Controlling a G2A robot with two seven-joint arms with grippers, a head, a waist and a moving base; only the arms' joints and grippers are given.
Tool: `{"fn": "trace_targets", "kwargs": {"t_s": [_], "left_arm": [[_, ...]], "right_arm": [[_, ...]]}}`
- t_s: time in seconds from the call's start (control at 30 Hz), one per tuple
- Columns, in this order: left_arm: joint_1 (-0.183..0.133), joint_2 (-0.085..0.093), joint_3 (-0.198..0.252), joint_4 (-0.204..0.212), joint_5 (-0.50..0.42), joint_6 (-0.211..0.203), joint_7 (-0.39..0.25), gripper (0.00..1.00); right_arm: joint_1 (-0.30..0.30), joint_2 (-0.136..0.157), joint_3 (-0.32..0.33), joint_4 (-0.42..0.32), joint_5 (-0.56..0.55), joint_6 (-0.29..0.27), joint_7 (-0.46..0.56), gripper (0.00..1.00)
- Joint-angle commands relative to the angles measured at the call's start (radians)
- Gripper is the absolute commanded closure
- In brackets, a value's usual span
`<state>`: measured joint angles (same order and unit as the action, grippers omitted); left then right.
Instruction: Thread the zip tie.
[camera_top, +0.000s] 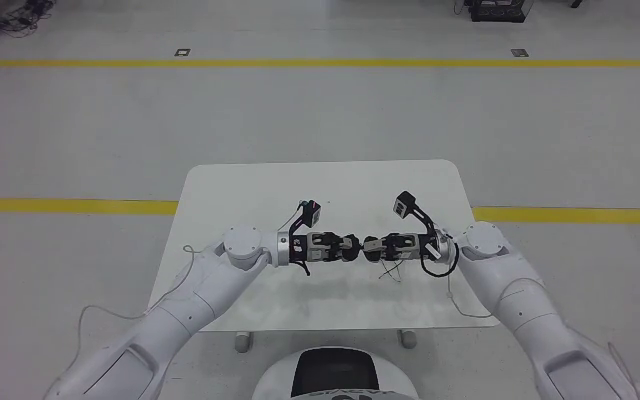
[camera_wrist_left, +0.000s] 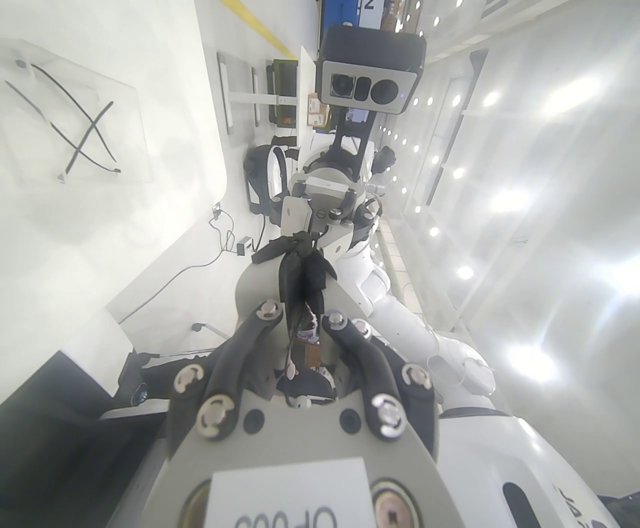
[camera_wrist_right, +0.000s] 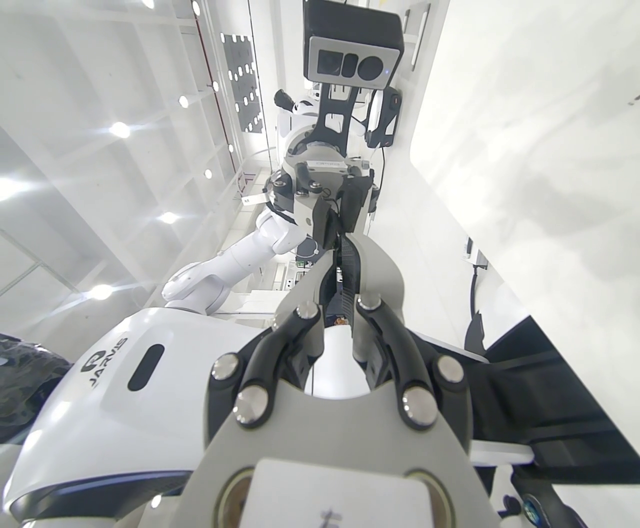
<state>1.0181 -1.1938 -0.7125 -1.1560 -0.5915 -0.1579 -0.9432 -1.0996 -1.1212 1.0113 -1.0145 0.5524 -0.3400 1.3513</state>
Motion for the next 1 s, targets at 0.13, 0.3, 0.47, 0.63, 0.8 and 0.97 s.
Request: {"fn": "trace_targets", "kwargs": {"t_s": [0.13, 0.3, 0.47, 0.63, 0.8, 0.97], "left_arm": [[0.001, 0.000, -0.001, -0.001, 0.002, 0.002, -0.003, 0.95], [0.002, 0.000, -0.002, -0.002, 0.002, 0.001, -0.004, 0.92], [0.003, 0.000, -0.004, -0.001, 0.001, 0.000, -0.005, 0.92], [0.003, 0.000, -0.005, -0.001, 0.002, 0.001, -0.006, 0.94], [0.003, 0.000, -0.005, -0.001, 0.003, 0.002, -0.006, 0.94], [0.003, -0.001, -0.005, 0.000, 0.004, 0.003, -0.007, 1.00]], "right_arm": [[-0.001, -0.001, 0.000, 0.003, 0.001, 0.000, -0.003, 1.00], [0.001, -0.002, -0.002, 0.005, -0.002, 0.001, -0.003, 1.00], [0.002, -0.002, -0.003, 0.007, -0.004, 0.003, -0.005, 1.00], [0.003, -0.003, -0.004, 0.011, -0.002, 0.003, -0.006, 1.00], [0.005, -0.004, -0.005, 0.014, -0.003, 0.002, -0.005, 1.00], [0.005, -0.004, -0.005, 0.015, -0.002, 0.002, -0.002, 1.00]]}}
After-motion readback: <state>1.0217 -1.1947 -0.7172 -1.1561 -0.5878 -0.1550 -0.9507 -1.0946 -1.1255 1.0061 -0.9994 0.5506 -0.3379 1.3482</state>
